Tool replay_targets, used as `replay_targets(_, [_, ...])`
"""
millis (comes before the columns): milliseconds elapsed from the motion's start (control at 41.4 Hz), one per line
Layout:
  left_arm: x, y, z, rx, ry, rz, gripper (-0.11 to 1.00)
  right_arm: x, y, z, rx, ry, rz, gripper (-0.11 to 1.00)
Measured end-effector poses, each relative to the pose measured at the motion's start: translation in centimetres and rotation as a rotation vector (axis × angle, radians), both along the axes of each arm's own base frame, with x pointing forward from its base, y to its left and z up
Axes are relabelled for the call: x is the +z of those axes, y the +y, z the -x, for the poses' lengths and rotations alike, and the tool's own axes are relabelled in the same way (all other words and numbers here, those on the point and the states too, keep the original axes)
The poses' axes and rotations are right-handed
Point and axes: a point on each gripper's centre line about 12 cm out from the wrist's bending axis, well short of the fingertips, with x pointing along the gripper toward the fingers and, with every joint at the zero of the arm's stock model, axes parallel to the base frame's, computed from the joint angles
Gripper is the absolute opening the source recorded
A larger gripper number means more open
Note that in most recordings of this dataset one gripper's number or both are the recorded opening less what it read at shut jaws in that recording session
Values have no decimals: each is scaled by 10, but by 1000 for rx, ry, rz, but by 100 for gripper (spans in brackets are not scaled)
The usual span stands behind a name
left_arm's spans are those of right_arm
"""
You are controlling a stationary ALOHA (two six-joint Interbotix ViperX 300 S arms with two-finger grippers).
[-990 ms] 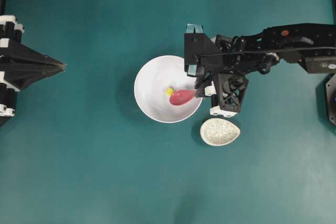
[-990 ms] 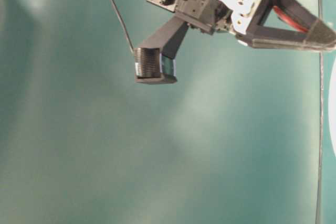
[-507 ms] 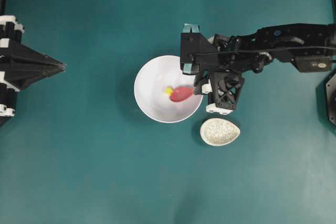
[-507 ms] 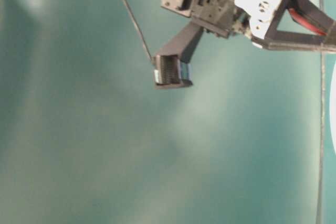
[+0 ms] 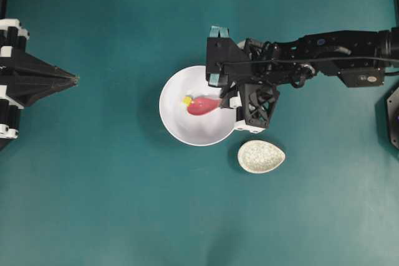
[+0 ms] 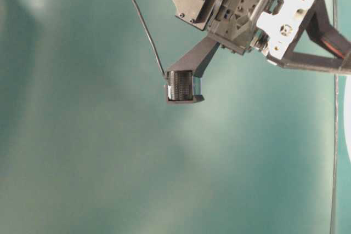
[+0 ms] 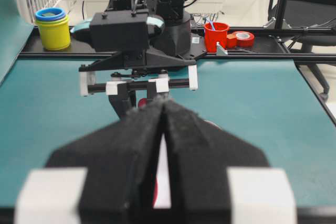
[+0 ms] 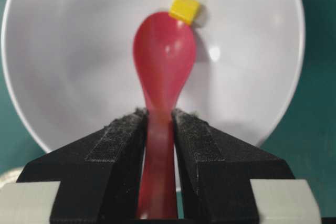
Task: Scoop the yellow hexagonal prism block from the bowl with a spoon using the right arm.
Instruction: 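Push the spoon along the bowl bottom under the yellow block, then tilt the spoon up and lift the yellow block above the bowl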
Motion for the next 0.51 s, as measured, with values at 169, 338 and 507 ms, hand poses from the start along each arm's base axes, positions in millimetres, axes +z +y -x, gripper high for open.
replay_targets(169, [0, 0, 0, 0, 3, 0, 0, 3, -3, -4, -15, -45, 15, 24])
replay_targets(338, [0, 0, 0, 0, 3, -2, 0, 6, -7, -8, -25, -89, 38, 24])
replay_targets(507, [0, 0, 0, 0, 3, 0, 0, 8, -9, -10, -27, -108, 52, 24])
